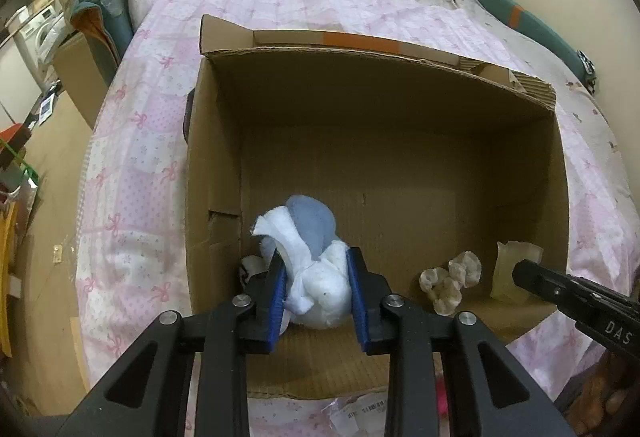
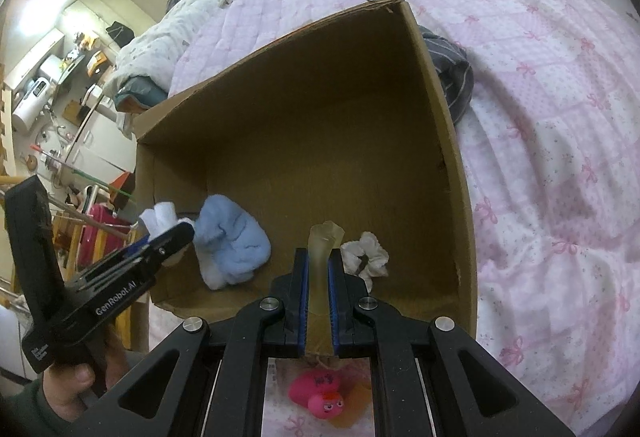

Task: Organize soft objects
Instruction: 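Carry the white sock and tan card into the box and open both grippers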

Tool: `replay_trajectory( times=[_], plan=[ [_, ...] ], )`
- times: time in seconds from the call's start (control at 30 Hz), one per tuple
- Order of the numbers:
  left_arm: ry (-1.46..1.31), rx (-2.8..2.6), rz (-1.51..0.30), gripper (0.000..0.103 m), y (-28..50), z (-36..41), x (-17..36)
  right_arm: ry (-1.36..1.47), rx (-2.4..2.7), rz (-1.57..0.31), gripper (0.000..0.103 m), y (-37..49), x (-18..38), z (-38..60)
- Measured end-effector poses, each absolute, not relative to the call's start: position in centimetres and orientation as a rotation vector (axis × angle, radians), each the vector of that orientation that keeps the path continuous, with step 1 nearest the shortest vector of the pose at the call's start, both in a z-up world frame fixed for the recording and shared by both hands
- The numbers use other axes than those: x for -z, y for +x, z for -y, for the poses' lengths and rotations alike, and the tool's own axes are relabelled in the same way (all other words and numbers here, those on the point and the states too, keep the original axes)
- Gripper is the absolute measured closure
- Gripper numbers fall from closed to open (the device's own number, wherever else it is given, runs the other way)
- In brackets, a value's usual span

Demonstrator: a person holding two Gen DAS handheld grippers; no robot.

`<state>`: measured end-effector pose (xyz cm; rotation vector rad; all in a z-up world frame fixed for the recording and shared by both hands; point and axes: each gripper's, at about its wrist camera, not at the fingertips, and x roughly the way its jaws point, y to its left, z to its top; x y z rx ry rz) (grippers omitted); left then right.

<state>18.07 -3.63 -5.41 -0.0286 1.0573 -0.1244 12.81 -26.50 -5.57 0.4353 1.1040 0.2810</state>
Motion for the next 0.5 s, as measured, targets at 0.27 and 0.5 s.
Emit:
replay_trajectory(
  times=[0.27,0.5],
  plan=[
    [-0.011,0.111,-1.060,0.071,17.78,3.73,5.29,0.459,-0.286,-1.099,0.090,12.96,5.38,26.64],
    [-0.015,0.124,-1.055,0.043,17.53,3.96,4.94,0.493,-0.295,-1.090,0.077,12.90,5.46,27.16]
  ],
)
